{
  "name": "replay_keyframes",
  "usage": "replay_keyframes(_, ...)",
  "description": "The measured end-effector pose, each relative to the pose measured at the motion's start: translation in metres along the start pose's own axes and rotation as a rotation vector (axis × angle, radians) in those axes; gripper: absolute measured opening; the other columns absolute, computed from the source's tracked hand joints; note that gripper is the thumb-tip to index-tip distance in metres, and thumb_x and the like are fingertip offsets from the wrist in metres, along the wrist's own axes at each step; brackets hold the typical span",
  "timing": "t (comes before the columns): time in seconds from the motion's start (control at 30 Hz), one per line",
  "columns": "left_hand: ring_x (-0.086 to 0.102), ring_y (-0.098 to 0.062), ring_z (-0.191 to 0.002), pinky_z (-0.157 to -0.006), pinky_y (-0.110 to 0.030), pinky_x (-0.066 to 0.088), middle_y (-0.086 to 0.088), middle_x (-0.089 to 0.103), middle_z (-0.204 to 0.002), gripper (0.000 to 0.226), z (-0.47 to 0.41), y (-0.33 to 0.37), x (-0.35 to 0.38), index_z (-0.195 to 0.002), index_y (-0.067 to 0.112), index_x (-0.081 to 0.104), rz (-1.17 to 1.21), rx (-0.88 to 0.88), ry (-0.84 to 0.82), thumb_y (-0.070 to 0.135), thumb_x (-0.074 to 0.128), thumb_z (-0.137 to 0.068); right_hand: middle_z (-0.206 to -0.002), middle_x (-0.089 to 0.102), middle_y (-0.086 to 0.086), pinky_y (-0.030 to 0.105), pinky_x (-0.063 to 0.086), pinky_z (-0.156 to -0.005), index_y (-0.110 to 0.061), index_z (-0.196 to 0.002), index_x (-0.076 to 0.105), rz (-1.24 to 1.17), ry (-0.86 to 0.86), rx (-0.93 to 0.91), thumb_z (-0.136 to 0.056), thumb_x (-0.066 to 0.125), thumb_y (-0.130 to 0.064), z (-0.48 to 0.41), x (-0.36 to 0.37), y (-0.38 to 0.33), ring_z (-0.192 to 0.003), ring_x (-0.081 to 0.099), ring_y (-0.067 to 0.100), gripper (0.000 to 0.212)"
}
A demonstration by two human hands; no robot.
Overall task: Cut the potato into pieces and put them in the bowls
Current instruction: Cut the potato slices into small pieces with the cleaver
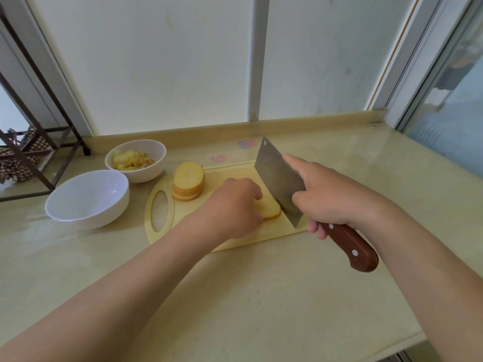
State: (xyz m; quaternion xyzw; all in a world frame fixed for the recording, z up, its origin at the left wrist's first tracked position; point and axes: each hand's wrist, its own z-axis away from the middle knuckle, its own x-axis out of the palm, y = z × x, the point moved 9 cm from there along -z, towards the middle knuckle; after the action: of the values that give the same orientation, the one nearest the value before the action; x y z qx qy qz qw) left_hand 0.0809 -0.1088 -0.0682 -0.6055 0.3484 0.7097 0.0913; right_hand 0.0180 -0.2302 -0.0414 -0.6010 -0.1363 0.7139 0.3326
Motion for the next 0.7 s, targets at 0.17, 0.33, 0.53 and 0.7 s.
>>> replay_keyframes(0.17, 0.058, -0.025, -0.102, -0.086, -0.037, 0.052, -0.004, 0.061, -0.111, 0.032, 0.006, 0.004, 0.002, -0.116, 0.016, 0.063, -0.043, -0.06, 0.051, 0.03, 0.067, -0.088, -0.061, 0.07, 0.009, 0.029, 0.053, -0.047, -0.056, -0.161, 0.01, 0.026, 0.008, -0.021, -0.09, 0.04, -0.005, -0.008, -0.001, 0.0, -0.046, 0.068, 0.022, 0.093)
replay_keyframes(0.33, 0.056, -0.027, -0.107, -0.088, -0.037, 0.05, -0.007, 0.061, -0.115, 0.032, 0.008, 0.011, 0.002, -0.12, 0.015, 0.06, -0.066, -0.068, 0.066, 0.029, 0.063, -0.091, -0.07, 0.069, 0.011, 0.027, 0.05, -0.047, -0.054, -0.161, 0.012, 0.035, -0.012, -0.049, -0.093, 0.04, -0.005, -0.008, -0.003, -0.007, -0.042, 0.064, 0.018, 0.089)
replay_keyframes(0.53, 0.053, -0.029, -0.109, -0.087, -0.036, 0.047, -0.01, 0.059, -0.116, 0.035, 0.007, 0.014, 0.005, -0.121, 0.013, 0.059, -0.105, -0.034, 0.066, 0.032, 0.061, -0.092, -0.068, 0.066, 0.011, 0.03, 0.052, -0.047, -0.059, -0.159, 0.013, 0.056, -0.037, -0.088, -0.093, 0.038, -0.003, -0.013, -0.004, -0.017, -0.039, 0.061, 0.016, 0.09)
replay_keyframes(0.7, 0.05, -0.024, -0.103, -0.092, -0.036, 0.045, -0.002, 0.049, -0.114, 0.036, 0.007, 0.013, 0.008, -0.117, 0.021, 0.063, -0.019, 0.187, 0.037, 0.036, 0.063, -0.085, -0.07, 0.062, 0.006, 0.034, 0.058, -0.051, -0.053, -0.162, 0.013, 0.085, -0.028, -0.07, -0.094, 0.038, -0.001, -0.01, -0.01, -0.012, -0.038, 0.061, 0.014, 0.089)
